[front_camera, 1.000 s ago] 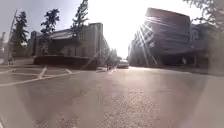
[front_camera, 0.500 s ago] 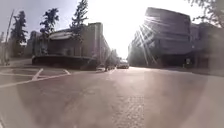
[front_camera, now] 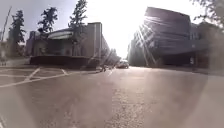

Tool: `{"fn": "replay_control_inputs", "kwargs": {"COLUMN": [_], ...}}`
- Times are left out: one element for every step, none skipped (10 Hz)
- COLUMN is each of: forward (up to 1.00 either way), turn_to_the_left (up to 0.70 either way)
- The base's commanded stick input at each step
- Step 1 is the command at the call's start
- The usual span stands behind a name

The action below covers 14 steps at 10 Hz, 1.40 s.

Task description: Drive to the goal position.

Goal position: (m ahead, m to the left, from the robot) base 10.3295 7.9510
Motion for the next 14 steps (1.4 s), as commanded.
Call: {"fn": "replay_control_inputs", "kwargs": {"forward": [0.7,0.7,0.7,0.7,0.7,0.7,0.7,0.7,0.7,0.7,0.7,0.7,0.7,0.7], "turn_to_the_left": [0.0,0.0,0.0,0.0,0.0,0.0,0.0,0.0,0.0,0.0,0.0,0.0,0.0,0.0]}}
